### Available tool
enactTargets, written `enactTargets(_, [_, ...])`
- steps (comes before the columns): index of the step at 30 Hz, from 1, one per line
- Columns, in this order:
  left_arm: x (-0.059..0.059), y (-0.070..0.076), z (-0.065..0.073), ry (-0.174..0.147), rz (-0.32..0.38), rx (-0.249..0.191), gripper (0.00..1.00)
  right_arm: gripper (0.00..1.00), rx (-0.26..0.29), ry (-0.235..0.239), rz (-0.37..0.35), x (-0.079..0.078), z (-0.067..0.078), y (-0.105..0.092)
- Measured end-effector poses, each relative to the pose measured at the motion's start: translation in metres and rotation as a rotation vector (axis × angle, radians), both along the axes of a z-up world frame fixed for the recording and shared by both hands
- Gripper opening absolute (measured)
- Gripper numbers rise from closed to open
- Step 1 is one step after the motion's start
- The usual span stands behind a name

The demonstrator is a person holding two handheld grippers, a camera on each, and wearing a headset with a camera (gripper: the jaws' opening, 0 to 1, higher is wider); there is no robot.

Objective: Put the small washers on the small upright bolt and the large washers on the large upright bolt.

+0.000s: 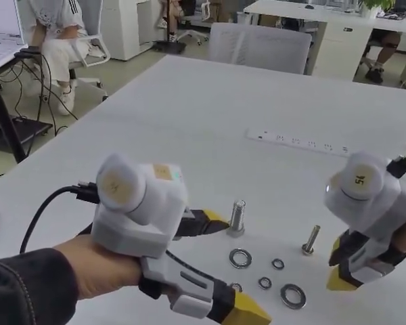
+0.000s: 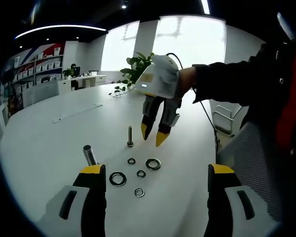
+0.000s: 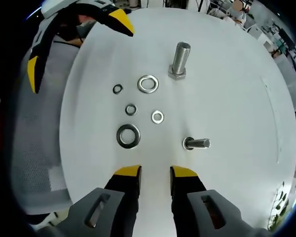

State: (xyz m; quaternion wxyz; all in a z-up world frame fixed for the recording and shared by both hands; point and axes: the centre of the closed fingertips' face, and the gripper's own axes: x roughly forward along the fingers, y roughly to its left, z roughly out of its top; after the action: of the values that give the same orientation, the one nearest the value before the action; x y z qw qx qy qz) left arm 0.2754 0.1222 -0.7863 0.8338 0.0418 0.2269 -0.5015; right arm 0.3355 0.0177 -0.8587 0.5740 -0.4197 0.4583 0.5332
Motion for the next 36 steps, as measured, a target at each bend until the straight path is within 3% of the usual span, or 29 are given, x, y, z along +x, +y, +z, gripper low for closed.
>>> enactTargets(12, [0.0,0.0,0.005,-0.018,0.002,-0.004,0.85,0.25,0.041,-0.002,0.05,-0.016,0.015,0.028])
enactTargets(19, [-0.001,0.0,0.008,-0.026,0.004,-0.008,0.85,0.24,0.064,-0.024,0.076,-0.013,0.017,0.053])
enactTargets(26, [-0.001,0.002,0.01,-0.031,0.008,-0.012,0.85,0.22,0.054,-0.06,0.067,-0.003,0.007,0.069])
enactTargets(36, [-0.001,0.002,0.009,-0.033,0.005,-0.012,0.85,0.2,0.026,-0.075,0.046,0.005,-0.008,0.071])
